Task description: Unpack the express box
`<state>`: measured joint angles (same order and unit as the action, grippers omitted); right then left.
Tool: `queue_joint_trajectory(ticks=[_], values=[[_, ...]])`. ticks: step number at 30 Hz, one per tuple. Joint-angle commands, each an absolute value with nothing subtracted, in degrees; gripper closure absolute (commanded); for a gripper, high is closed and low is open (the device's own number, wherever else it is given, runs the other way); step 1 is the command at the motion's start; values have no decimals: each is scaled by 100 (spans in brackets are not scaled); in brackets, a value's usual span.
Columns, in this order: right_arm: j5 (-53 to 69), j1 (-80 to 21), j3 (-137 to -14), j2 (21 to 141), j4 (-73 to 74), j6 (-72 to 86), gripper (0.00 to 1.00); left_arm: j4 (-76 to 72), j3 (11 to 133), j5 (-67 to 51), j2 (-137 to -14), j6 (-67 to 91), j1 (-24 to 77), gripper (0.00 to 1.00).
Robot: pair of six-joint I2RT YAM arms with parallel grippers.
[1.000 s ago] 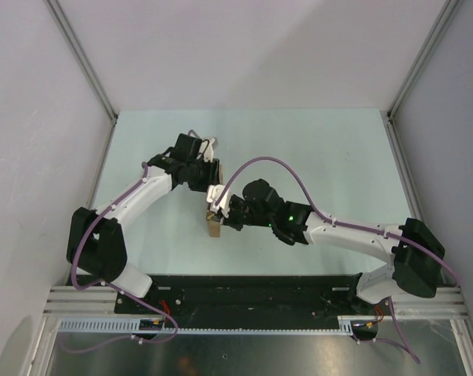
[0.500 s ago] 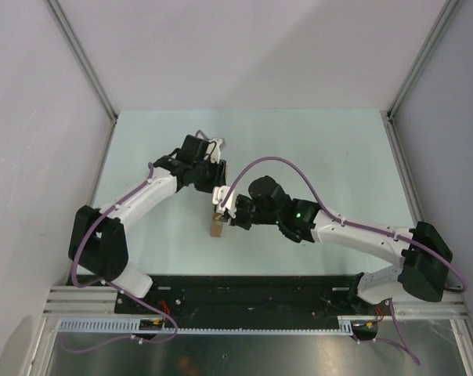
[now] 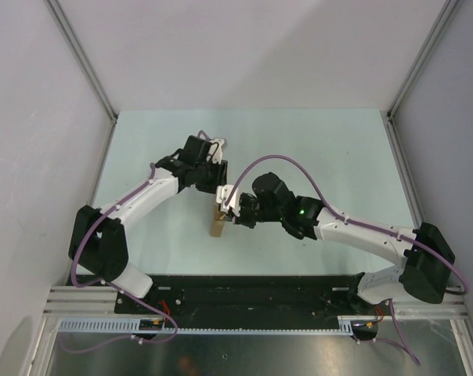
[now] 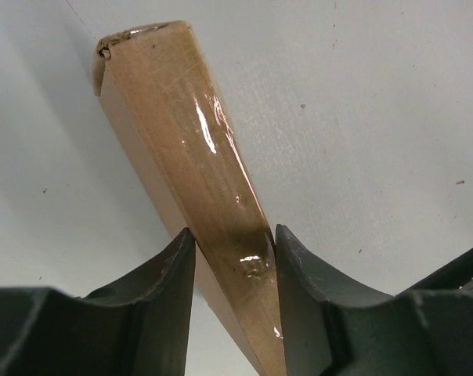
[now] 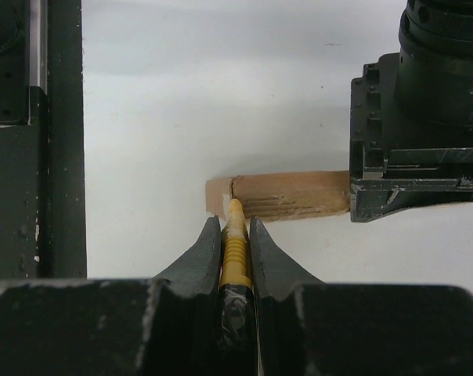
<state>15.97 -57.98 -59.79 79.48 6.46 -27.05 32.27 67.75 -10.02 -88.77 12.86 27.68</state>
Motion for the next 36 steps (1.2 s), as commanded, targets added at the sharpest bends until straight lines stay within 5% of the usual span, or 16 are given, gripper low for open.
queue_joint_trajectory(ticks=[1, 10, 21, 31, 36], values=[[1274, -5546, -5985, 7682, 1705, -2970, 100, 3929, 6495, 150, -9299, 598, 2646, 100], [1178, -5370, -5994, 7427, 1925, -2901, 100, 3929, 6548, 70, -9246, 606, 2646, 100], [1169, -5168, -5994, 6715, 493, -1689, 100, 3946, 6925, -395, -9229, 633, 2654, 99], [-148, -4466, -5977, 7047, 291, -28, 100, 3885, 6830, -1247, -8799, 361, 2654, 94], [79, -3868, -5608, 7584, -956, 650, 100, 3674, 6259, -1696, -7983, 71, 2654, 93]])
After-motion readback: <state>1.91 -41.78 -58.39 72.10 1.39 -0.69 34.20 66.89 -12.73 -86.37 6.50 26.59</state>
